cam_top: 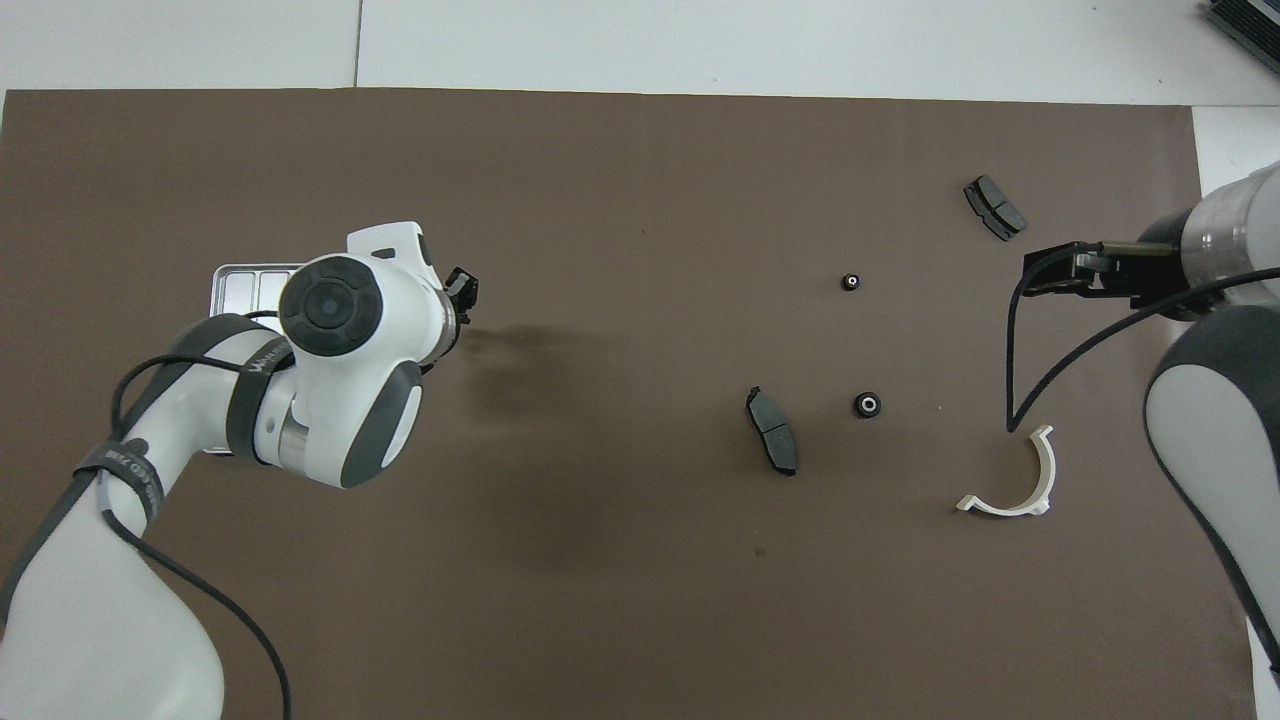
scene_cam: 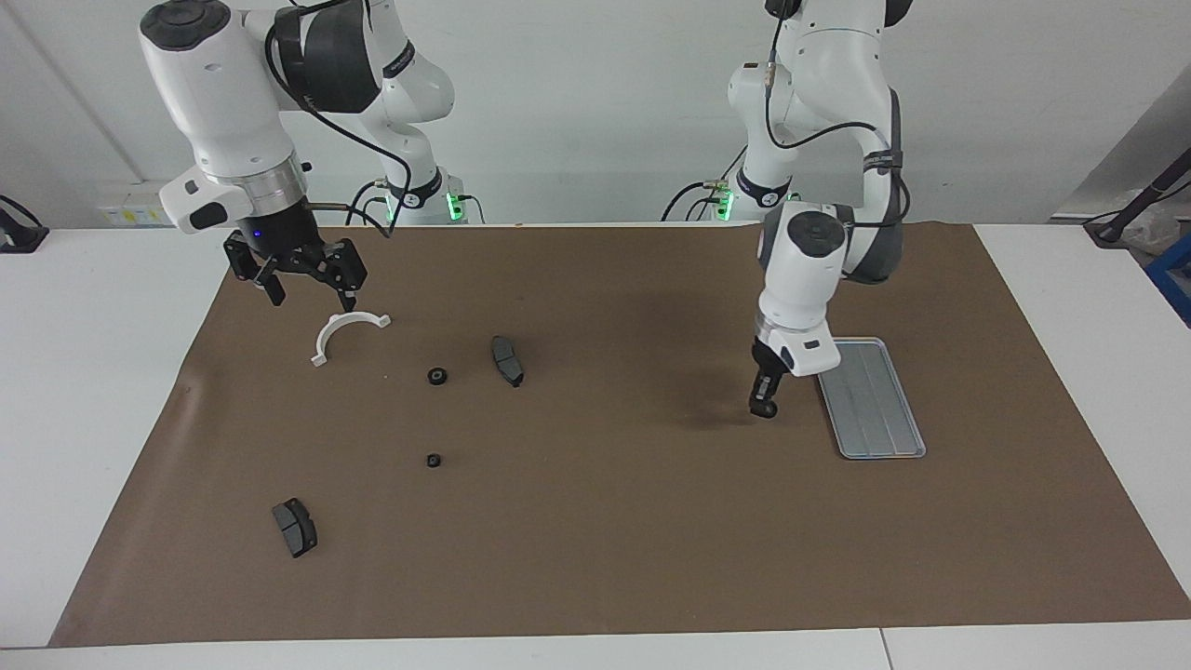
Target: Place bearing gear from tray to pile
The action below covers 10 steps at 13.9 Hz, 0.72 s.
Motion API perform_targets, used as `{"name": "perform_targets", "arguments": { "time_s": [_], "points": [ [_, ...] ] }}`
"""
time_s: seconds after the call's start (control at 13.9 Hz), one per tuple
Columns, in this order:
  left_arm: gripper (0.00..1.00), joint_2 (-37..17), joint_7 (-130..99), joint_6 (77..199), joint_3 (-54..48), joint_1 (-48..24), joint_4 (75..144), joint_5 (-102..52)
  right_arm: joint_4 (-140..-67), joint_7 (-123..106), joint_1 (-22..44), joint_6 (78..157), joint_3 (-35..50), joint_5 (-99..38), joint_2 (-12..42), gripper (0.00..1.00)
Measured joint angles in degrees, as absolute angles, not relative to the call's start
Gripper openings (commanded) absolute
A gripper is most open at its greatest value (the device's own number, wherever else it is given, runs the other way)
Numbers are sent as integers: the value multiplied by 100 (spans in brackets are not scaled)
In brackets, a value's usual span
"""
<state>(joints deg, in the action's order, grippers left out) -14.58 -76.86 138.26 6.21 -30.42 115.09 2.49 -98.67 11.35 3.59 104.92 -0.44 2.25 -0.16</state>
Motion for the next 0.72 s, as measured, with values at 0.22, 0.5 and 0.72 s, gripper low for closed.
{"name": "perform_targets", "arguments": {
  "time_s": [0.22,0.5,0.72],
  "points": [
    [25,-1468,-7727,13831,612,-3799,11418,317,-9909,1135,366,10492,-34,225,-15,100],
    [33,-1665,-7709,14115,592,-4427,11350,784,-9951,1135,376,10492,-26,225,-15,100],
    [56,-1852,-7119,14377,587,-4620,11337,818,-10004,1135,390,10492,-26,225,-15,100]
  ]
}}
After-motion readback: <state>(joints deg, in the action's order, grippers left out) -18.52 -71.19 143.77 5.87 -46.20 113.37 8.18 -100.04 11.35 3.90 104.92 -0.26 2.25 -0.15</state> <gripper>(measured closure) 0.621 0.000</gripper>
